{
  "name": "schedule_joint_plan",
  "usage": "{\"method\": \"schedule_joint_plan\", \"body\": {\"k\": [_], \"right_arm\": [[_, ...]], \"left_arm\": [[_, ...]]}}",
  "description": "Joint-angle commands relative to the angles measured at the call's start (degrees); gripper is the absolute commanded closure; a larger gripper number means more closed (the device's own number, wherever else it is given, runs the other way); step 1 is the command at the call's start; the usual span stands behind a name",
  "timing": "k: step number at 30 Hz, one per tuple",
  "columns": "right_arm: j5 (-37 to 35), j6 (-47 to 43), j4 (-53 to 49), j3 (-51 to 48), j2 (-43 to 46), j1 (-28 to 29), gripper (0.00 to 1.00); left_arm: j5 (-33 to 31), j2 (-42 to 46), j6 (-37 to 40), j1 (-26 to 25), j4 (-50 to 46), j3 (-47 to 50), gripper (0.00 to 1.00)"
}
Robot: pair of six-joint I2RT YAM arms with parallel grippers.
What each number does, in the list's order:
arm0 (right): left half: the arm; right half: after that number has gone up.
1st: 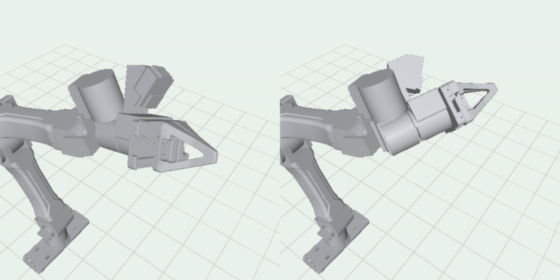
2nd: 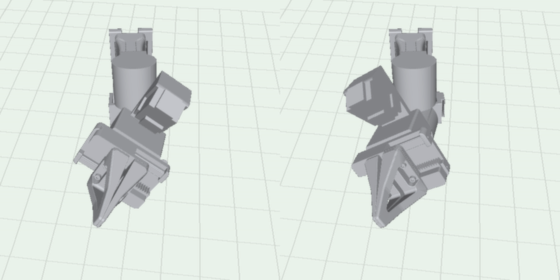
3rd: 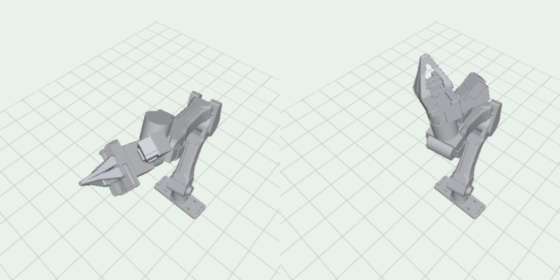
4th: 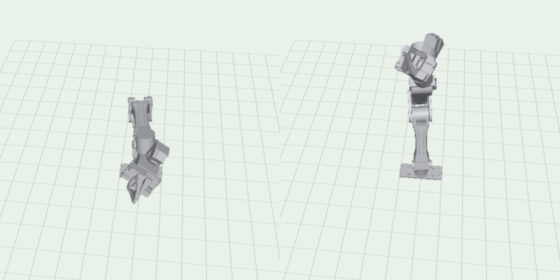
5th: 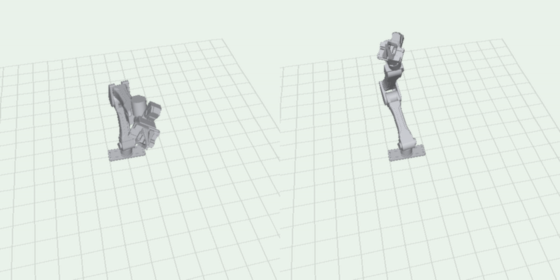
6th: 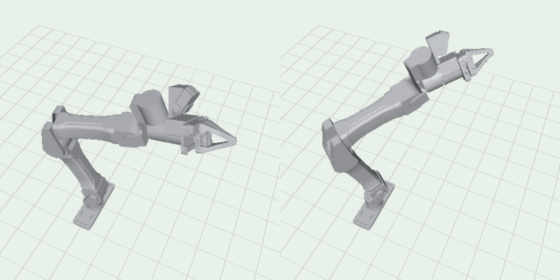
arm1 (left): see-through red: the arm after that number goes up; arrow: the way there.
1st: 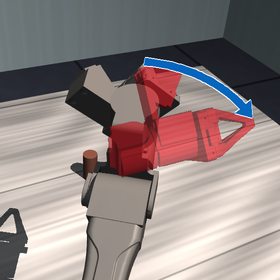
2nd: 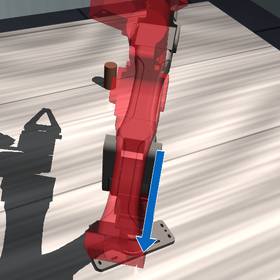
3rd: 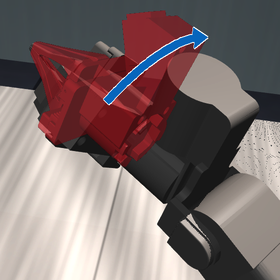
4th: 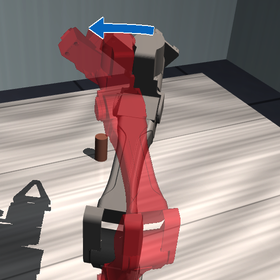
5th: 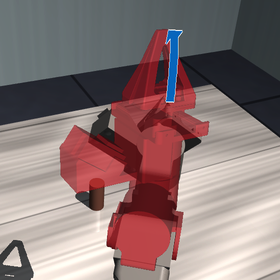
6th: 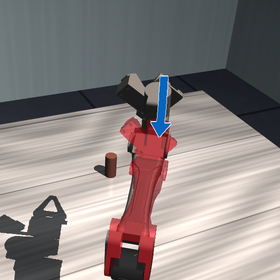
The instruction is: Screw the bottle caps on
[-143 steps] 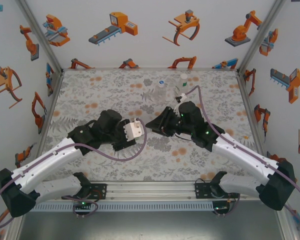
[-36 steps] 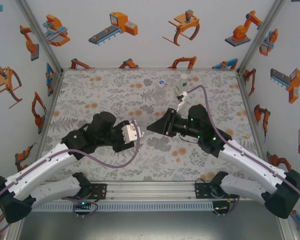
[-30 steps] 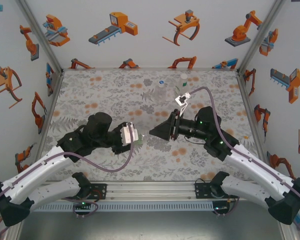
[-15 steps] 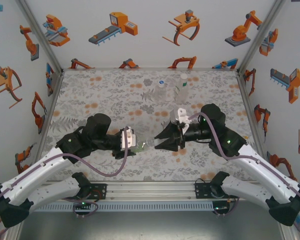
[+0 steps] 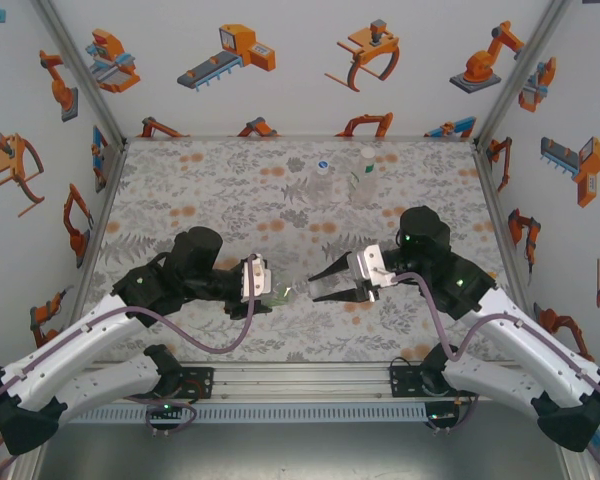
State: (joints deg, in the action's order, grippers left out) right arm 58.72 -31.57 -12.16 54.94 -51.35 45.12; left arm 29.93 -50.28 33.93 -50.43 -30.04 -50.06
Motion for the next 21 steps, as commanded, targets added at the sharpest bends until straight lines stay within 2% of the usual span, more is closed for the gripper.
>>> {"method": "schedule_joint_plan", "body": {"k": [1,6,12,21], "right_arm": [[-0.8,-2.8,2.7,1.8,0.2,-0.1,0.98],[-2.8,-3.0,4.6,1.7,-0.2,-0.1,0.96],[1.0,-3.0,4.9,2.4,-1.9,0.0,0.92],[2.9,-3.0,5.5,2.8,-4.0,0.9,0.90]], "left_arm": [[2.4,-0.1,0.9,0.3,-0.6,-0.2,1.00],[2.6,-0.3,0.8,0.3,-0.7,-0.4,1.00],[2.6,-0.2,0.7,0.3,-0.7,-0.4,1.00],[2.5,-0.2,0.6,0.3,-0.7,-0.5,1.00]]}}
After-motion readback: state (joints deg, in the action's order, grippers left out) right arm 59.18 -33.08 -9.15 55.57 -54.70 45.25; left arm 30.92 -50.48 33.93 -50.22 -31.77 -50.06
